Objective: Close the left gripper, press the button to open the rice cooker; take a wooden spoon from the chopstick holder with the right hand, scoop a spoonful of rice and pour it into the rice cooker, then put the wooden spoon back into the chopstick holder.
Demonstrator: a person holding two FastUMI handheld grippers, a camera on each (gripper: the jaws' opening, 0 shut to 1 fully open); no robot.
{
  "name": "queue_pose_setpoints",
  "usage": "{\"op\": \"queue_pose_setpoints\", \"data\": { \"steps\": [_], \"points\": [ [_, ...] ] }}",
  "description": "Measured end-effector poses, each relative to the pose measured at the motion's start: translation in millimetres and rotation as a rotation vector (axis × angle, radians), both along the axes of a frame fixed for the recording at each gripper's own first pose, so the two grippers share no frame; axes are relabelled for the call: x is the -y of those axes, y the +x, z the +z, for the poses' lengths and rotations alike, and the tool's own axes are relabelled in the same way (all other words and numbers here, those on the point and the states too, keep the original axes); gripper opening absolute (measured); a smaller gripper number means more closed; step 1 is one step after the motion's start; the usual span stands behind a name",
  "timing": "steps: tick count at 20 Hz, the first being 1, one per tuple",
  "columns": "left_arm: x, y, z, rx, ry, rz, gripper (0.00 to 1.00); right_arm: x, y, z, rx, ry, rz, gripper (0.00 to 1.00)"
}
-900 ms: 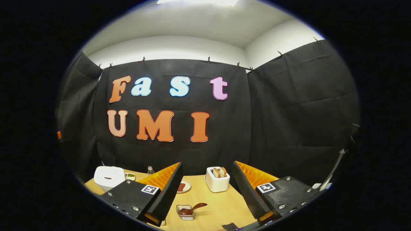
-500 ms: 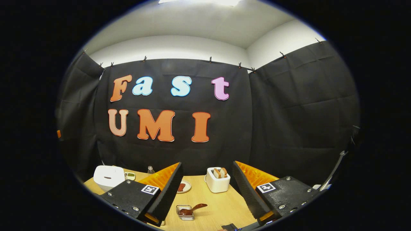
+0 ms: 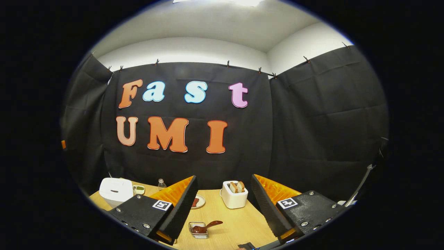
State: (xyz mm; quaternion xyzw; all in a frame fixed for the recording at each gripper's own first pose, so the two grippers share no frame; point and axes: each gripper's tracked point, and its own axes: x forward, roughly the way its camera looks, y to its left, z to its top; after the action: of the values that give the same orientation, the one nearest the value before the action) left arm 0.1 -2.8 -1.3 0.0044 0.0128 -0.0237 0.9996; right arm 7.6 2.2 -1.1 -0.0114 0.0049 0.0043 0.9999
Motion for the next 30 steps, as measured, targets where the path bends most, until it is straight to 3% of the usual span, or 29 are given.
{"op": "queue_pose_setpoints", "data": {
  "steps": [1, 2, 4, 7, 8, 10, 11, 13, 15, 16, 18, 20, 26, 30],
  "points": [
    [-0.1, 0.9, -1.5, -0.007, -0.001, -0.002, 1.00, -0.8, 0.7, -1.3, -0.006, -0.004, -0.002, 1.00],
    [0.4, 1.6, -1.8, -0.010, -0.006, -0.004, 1.00, -1.0, 1.2, -2.4, -0.009, -0.007, -0.002, 0.95],
    [4.4, 1.6, -1.9, -0.016, -0.019, -0.025, 1.00, -4.1, -0.2, -1.2, -0.007, -0.006, 0.007, 0.95],
    [-4.3, 0.9, -7.2, -0.020, -0.015, -0.008, 0.63, -8.7, 0.6, 0.1, 0.001, -0.005, 0.017, 0.95],
    [-5.2, 1.2, -11.2, -0.034, -0.007, -0.008, 0.68, -9.6, 0.7, -0.3, 0.001, -0.008, 0.019, 0.95],
    [-3.6, 2.7, -13.2, -0.041, -0.006, -0.018, 0.62, -10.4, -0.6, -1.7, -0.003, -0.010, 0.020, 0.95],
    [-15.6, -0.8, -9.3, -0.034, 0.000, 0.018, 0.44, -11.3, -1.4, -2.7, -0.007, -0.010, 0.022, 0.95],
    [-14.6, -4.9, -11.4, -0.036, 0.009, 0.009, 0.09, -12.4, -2.6, -4.4, -0.013, -0.008, 0.024, 0.95],
    [-4.8, 2.5, -22.3, -0.059, 0.001, -0.019, 0.11, -12.3, -4.6, -5.3, -0.016, -0.009, 0.025, 0.95],
    [0.7, 16.2, -27.4, -0.073, -0.010, -0.024, 0.07, -11.6, -4.6, -5.8, -0.017, -0.010, 0.022, 0.95],
    [21.5, 13.9, -32.8, -0.095, -0.051, -0.097, 0.05, -9.7, -7.8, -7.1, -0.022, -0.013, 0.019, 0.95],
    [33.6, 28.2, -42.5, -0.115, -0.025, -0.125, 0.05, -6.5, -9.3, -7.9, -0.027, -0.020, 0.013, 0.95],
    [112.5, 86.9, -106.8, -0.226, -0.035, -0.286, 0.04, 12.9, -15.8, -13.6, -0.053, -0.028, -0.021, 0.95],
    [140.1, 132.0, -162.1, -0.340, -0.035, -0.320, 0.04, 36.3, -17.3, -11.5, -0.057, -0.042, -0.070, 0.96]
  ]
}}
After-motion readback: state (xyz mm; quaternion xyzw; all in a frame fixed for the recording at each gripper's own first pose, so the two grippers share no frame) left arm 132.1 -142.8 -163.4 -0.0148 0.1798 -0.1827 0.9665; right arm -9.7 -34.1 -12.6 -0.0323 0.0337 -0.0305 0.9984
